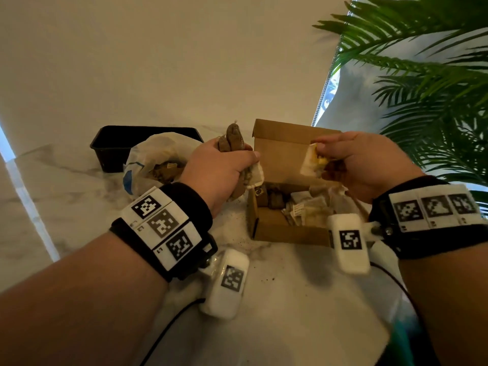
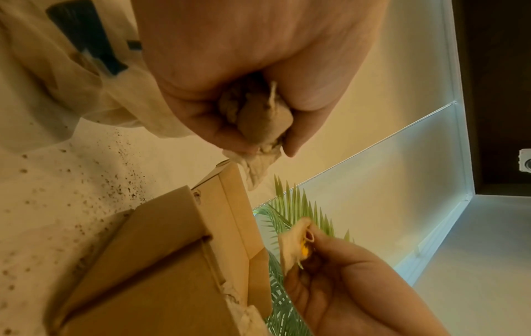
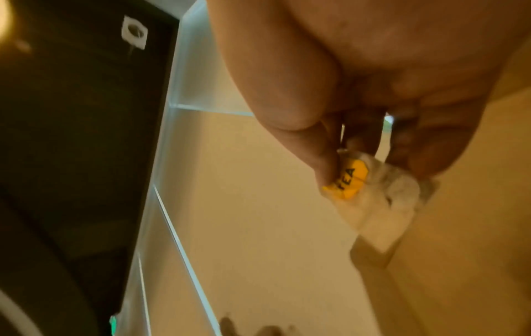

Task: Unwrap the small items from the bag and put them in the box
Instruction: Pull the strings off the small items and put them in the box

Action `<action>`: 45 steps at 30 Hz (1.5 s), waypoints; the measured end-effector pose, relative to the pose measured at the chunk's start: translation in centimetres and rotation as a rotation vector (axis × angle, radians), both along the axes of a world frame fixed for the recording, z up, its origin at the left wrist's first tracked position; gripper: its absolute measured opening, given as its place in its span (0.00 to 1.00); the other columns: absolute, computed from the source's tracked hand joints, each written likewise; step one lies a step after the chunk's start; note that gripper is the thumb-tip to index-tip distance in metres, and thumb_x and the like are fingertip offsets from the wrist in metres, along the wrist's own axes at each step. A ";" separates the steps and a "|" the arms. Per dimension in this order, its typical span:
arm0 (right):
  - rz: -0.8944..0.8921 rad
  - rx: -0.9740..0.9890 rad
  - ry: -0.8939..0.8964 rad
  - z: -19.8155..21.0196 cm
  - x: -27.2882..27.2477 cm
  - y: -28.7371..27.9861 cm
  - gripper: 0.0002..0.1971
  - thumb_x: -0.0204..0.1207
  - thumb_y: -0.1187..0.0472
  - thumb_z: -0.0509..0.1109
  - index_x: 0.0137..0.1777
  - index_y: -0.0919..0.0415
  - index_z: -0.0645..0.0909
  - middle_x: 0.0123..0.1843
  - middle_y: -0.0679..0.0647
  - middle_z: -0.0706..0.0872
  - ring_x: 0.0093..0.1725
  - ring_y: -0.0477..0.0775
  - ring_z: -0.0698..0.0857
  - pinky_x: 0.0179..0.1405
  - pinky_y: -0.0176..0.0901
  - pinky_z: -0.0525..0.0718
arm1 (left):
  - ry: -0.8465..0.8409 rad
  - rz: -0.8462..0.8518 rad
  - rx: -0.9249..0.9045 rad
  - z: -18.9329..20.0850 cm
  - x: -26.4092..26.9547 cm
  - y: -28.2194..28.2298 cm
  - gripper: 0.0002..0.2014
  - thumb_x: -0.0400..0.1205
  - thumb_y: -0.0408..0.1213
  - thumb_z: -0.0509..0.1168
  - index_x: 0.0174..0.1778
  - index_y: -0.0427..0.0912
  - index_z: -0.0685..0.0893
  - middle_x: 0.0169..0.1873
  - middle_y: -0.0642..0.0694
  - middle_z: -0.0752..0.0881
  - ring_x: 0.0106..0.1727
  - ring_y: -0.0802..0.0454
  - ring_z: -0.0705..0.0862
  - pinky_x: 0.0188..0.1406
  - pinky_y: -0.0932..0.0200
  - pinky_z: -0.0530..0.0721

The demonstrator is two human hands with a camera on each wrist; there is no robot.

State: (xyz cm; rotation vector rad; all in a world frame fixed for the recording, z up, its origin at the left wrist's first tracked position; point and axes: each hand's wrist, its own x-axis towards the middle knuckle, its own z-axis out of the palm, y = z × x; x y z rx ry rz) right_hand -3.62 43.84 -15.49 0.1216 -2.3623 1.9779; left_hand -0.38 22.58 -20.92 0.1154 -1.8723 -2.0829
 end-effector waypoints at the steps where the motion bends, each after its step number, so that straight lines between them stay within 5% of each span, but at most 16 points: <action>1: 0.019 0.057 -0.031 0.1 -0.3 0.4 0.06 0.79 0.69 0.72 0.50 0.60 0.90 0.47 0.61 0.91 0.50 0.64 0.90 0.42 0.49 0.89 | -0.001 0.002 -0.003 0.0 0.0 0.0 0.04 0.77 0.39 0.79 0.43 0.45 0.90 0.32 0.48 0.90 0.38 0.48 0.90 0.36 0.55 0.86; 5: 0.043 0.373 -0.119 0.0 -1.4 0.8 0.08 0.80 0.71 0.72 0.54 0.61 0.88 0.56 0.67 0.90 0.58 0.70 0.89 0.54 0.60 0.91 | -0.020 0.004 -0.015 0.2 0.3 0.1 0.05 0.78 0.38 0.78 0.45 0.42 0.90 0.30 0.49 0.88 0.31 0.53 0.87 0.26 0.62 0.83; 9: 0.083 0.550 -0.219 -0.6 -2.4 0.0 0.09 0.78 0.71 0.74 0.56 0.64 0.87 0.59 0.68 0.90 0.61 0.70 0.88 0.61 0.67 0.88 | -0.030 -0.003 -0.020 0.3 0.5 0.1 0.07 0.78 0.38 0.77 0.47 0.39 0.90 0.33 0.45 0.89 0.35 0.49 0.87 0.30 0.59 0.84; 11: 0.101 0.617 -0.251 -0.9 -2.9 -0.4 0.12 0.78 0.72 0.74 0.61 0.66 0.86 0.57 0.66 0.90 0.59 0.69 0.89 0.60 0.64 0.88 | -0.036 -0.004 -0.021 0.3 0.5 0.0 0.10 0.78 0.39 0.78 0.49 0.37 0.90 0.35 0.44 0.89 0.37 0.47 0.88 0.35 0.55 0.86; 14: 0.094 0.726 -0.203 -0.6 -3.4 -0.7 0.15 0.76 0.71 0.74 0.63 0.64 0.86 0.48 0.60 0.90 0.44 0.59 0.91 0.45 0.51 0.92 | -0.042 -0.013 -0.010 0.4 0.6 0.1 0.11 0.78 0.39 0.77 0.50 0.35 0.89 0.35 0.42 0.88 0.37 0.45 0.87 0.34 0.54 0.85; 18: 0.061 0.776 -0.094 0.7 -2.0 -1.2 0.06 0.82 0.64 0.71 0.57 0.59 0.86 0.50 0.57 0.90 0.47 0.54 0.90 0.48 0.51 0.92 | -0.045 -0.056 0.042 0.5 0.8 0.1 0.07 0.80 0.37 0.76 0.46 0.38 0.87 0.36 0.37 0.86 0.36 0.42 0.84 0.28 0.57 0.80; 21: 0.036 0.657 0.025 1.3 -0.8 -1.3 0.07 0.81 0.57 0.74 0.53 0.59 0.87 0.49 0.55 0.90 0.47 0.53 0.90 0.38 0.43 0.89 | -0.067 -0.085 0.123 0.7 1.0 0.1 0.10 0.81 0.39 0.76 0.49 0.36 0.87 0.39 0.36 0.86 0.30 0.44 0.83 0.21 0.62 0.76; 23: 0.081 0.495 0.053 1.6 -0.1 -2.0 0.08 0.80 0.57 0.74 0.53 0.61 0.87 0.48 0.55 0.91 0.46 0.55 0.90 0.42 0.47 0.88 | -0.099 -0.122 0.253 1.1 1.2 0.1 0.10 0.82 0.43 0.75 0.46 0.40 0.85 0.38 0.39 0.88 0.23 0.49 0.82 0.16 0.65 0.73; 28: 0.220 0.035 -0.040 0.7 1.3 -5.4 0.07 0.80 0.59 0.74 0.53 0.62 0.86 0.41 0.55 0.89 0.37 0.51 0.85 0.31 0.43 0.82 | -0.193 -0.203 0.486 2.0 1.5 -0.2 0.17 0.82 0.58 0.70 0.43 0.46 0.82 0.27 0.49 0.86 0.22 0.54 0.83 0.17 0.64 0.78; 34: 0.250 -0.186 -0.119 -3.0 1.6 -6.7 0.15 0.78 0.56 0.74 0.60 0.63 0.87 0.47 0.54 0.91 0.39 0.50 0.85 0.31 0.41 0.81 | -0.192 -0.235 0.498 1.9 1.8 -0.2 0.10 0.86 0.46 0.68 0.42 0.45 0.83 0.29 0.48 0.87 0.26 0.55 0.85 0.19 0.67 0.79; 40: 0.209 -0.301 -0.059 -4.1 1.9 -6.1 0.02 0.81 0.66 0.70 0.50 0.62 0.84 0.41 0.56 0.92 0.37 0.51 0.87 0.31 0.42 0.84 | -0.187 -0.275 0.455 1.7 1.9 0.5 0.10 0.87 0.43 0.66 0.42 0.43 0.84 0.28 0.47 0.87 0.24 0.55 0.85 0.21 0.67 0.81; 45: 0.169 -0.475 0.001 -4.3 2.0 -6.0 0.04 0.83 0.67 0.66 0.49 0.62 0.81 0.44 0.60 0.91 0.43 0.58 0.89 0.43 0.50 0.88 | -0.235 -0.201 0.414 1.4 1.5 0.3 0.07 0.85 0.42 0.68 0.46 0.43 0.83 0.34 0.43 0.87 0.31 0.51 0.85 0.18 0.64 0.81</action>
